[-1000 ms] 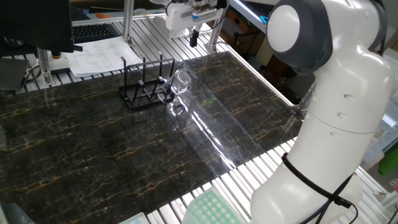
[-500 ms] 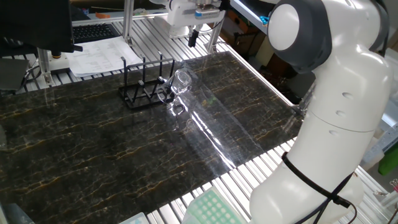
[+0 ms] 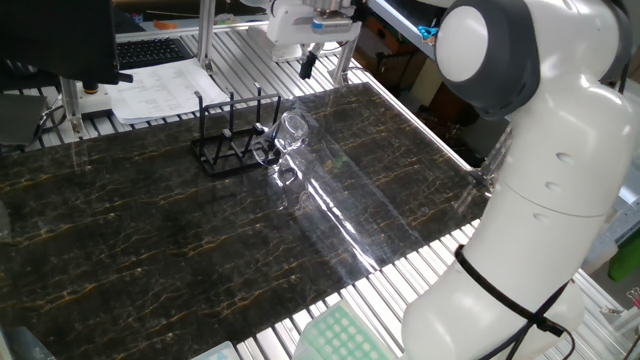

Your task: Put the cup on the cup rack

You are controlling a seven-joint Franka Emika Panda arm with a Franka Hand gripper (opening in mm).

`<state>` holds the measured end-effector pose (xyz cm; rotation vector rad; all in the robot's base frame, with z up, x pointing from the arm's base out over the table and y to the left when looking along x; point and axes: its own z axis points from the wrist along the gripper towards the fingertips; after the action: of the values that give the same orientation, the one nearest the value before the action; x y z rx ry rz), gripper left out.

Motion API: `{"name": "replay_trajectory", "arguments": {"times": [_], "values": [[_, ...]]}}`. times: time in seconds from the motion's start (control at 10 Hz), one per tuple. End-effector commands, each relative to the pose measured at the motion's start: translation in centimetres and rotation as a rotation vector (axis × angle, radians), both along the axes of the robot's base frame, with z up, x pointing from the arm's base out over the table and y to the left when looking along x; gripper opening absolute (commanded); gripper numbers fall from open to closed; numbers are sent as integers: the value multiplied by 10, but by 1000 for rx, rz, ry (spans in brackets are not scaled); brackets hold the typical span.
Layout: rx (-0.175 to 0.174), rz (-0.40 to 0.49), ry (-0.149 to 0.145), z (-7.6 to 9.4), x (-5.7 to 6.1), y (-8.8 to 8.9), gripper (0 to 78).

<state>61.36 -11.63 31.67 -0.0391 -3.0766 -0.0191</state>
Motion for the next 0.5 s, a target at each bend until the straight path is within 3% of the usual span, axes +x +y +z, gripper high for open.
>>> {"name": "replay_trajectory", "arguments": {"times": [0.1,0.5], "values": [[5,-37,-6,-3,-19,34,11],[4,-60,-5,-11,-38,68,11]]}}
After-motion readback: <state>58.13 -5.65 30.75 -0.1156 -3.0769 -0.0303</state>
